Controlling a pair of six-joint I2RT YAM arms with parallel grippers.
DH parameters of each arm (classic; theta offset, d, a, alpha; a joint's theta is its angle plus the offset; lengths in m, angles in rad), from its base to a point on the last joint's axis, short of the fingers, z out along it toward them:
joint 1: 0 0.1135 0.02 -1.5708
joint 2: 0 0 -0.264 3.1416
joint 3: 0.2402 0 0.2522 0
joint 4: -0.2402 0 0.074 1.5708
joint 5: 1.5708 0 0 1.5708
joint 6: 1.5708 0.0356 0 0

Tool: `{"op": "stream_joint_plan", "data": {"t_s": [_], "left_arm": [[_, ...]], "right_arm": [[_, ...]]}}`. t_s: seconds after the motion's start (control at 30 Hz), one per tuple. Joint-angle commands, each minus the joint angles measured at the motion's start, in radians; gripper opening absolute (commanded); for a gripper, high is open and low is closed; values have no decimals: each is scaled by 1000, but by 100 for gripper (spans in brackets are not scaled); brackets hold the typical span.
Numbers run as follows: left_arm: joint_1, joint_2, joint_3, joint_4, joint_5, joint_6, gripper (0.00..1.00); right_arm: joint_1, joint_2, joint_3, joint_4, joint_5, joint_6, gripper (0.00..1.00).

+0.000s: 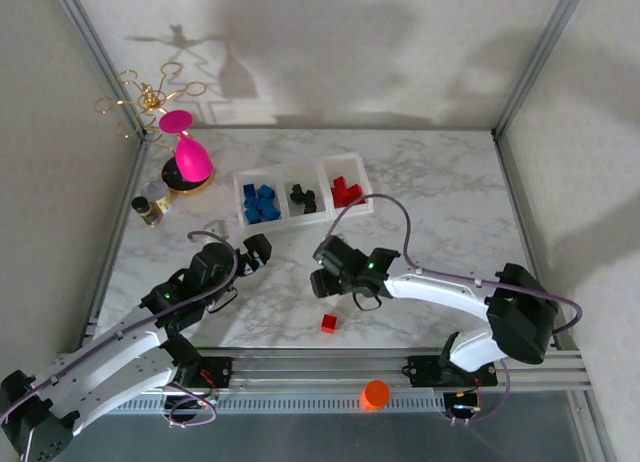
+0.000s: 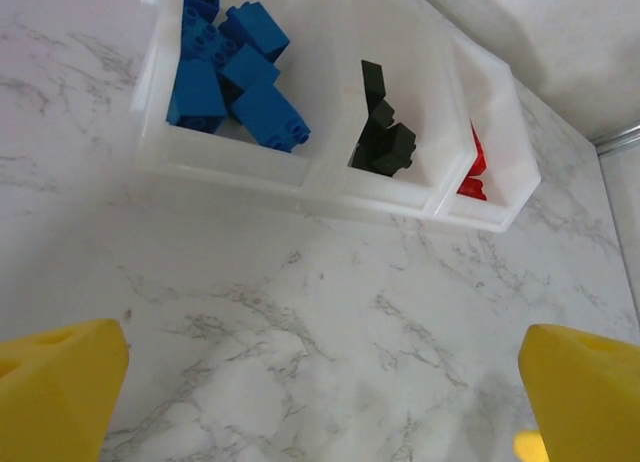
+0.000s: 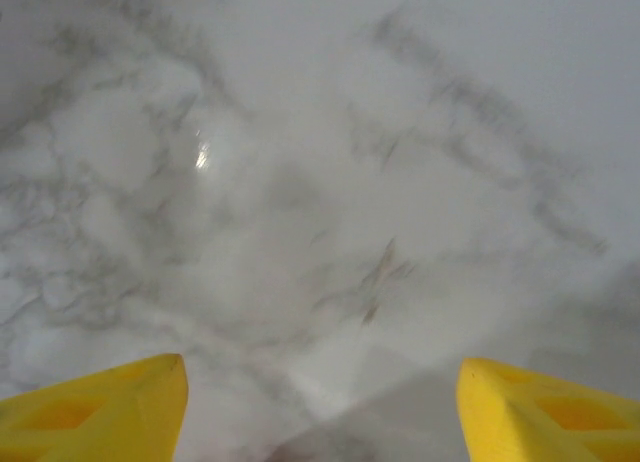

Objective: Sort the legos into containers by color
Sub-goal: Pick up the lego from the bottom-center of the table.

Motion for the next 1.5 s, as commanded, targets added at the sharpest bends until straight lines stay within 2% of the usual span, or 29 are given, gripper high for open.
{"op": "stream_joint_plan", "data": {"t_s": [0.0,0.27,0.5,0.83,1.0,1.1,1.3,1.47], "left_arm": [[1,-26,-17,-60,19,-17,100],[1,-41,-23,-75,14,-22,100],[1,-50,-32,-74,13,-26,100],[1,-77,-37,-80,9,-38,100],[1,-84,-40,-84,9,-46,100],[2,-84,-42,-80,10,-48,100],[1,-67,-25,-47,16,-37,100],[1,-16,12,-11,11,-21,100]], "right_arm": [[76,2,-18,-56,34,161,76],[179,51,-42,-66,8,296,83],[214,103,-56,-62,-13,327,74],[217,88,-72,-69,13,343,50],[218,86,-57,-95,35,338,34],[217,67,-51,-99,47,338,30],[151,10,20,-127,90,256,29],[0,-40,90,-115,143,97,30]]}}
